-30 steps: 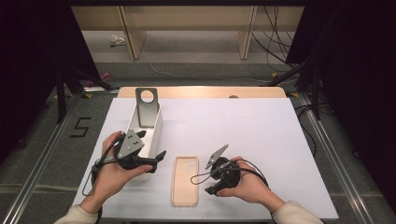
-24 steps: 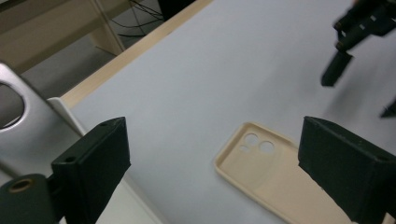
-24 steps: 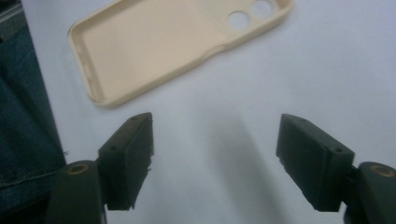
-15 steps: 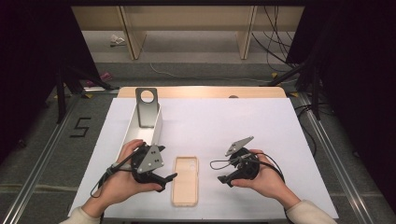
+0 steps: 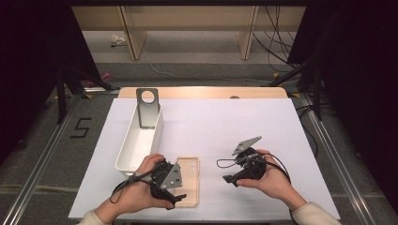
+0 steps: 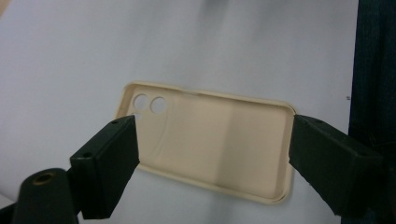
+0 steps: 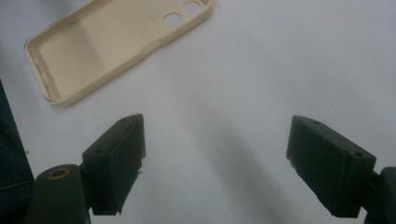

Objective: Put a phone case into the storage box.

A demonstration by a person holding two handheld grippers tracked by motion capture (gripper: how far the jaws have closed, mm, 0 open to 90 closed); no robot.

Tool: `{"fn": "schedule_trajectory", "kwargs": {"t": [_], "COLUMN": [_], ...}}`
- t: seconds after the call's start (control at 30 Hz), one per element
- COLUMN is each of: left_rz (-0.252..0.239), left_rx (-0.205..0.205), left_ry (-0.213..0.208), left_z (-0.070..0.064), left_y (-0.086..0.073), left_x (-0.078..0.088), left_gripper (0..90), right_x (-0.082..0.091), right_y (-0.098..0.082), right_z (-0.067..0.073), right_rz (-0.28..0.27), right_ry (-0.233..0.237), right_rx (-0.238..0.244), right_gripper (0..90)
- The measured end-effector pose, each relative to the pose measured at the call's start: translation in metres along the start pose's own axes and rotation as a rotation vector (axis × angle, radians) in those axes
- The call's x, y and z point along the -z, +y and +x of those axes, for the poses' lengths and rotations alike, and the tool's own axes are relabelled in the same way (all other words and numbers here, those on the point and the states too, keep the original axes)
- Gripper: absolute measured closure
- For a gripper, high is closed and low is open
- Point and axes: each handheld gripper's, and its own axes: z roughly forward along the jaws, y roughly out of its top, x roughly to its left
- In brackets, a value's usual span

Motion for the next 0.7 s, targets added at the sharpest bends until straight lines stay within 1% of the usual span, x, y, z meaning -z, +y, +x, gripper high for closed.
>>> {"fn": "schedule_trajectory", "kwargs": {"t": [0.03,0.07,0.13,0.27,0.33,0.4,0.57,0.7], "left_rz": [0.01,0.024,0.052,0.086,0.091,0.107,0.154,0.175], "left_rx": [-0.002,-0.013,-0.026,-0.055,-0.056,-0.067,-0.081,-0.091], "left_ry": [-0.002,-0.003,-0.016,-0.028,-0.04,-0.053,-0.06,-0.066], "left_z": [-0.002,-0.003,-0.005,-0.009,-0.012,-0.014,-0.017,-0.019], "left_y": [0.001,0.001,0.003,0.007,0.008,0.008,0.006,0.006], "left_x": [-0.003,-0.005,-0.009,-0.017,-0.02,-0.024,-0.032,-0.037], "left_gripper": [16.2,16.2,16.3,16.8,16.9,17.0,18.0,18.5], "right_x": [0.0,0.0,0.0,0.0,0.0,0.0,0.0,0.0], "right_y": [0.0,0.0,0.0,0.0,0.0,0.0,0.0,0.0], "right_z": [0.0,0.0,0.0,0.0,0.0,0.0,0.0,0.0], "right_rz": [0.001,0.001,0.001,0.001,0.0,0.0,-0.002,-0.003], "right_ry": [0.002,0.002,0.003,0.003,0.003,0.004,0.004,0.003], "right_rx": [-0.002,-0.005,-0.005,-0.009,-0.011,-0.011,-0.012,-0.018], "right_gripper": [20.3,20.3,20.0,20.0,19.8,19.8,19.7,19.5]}}
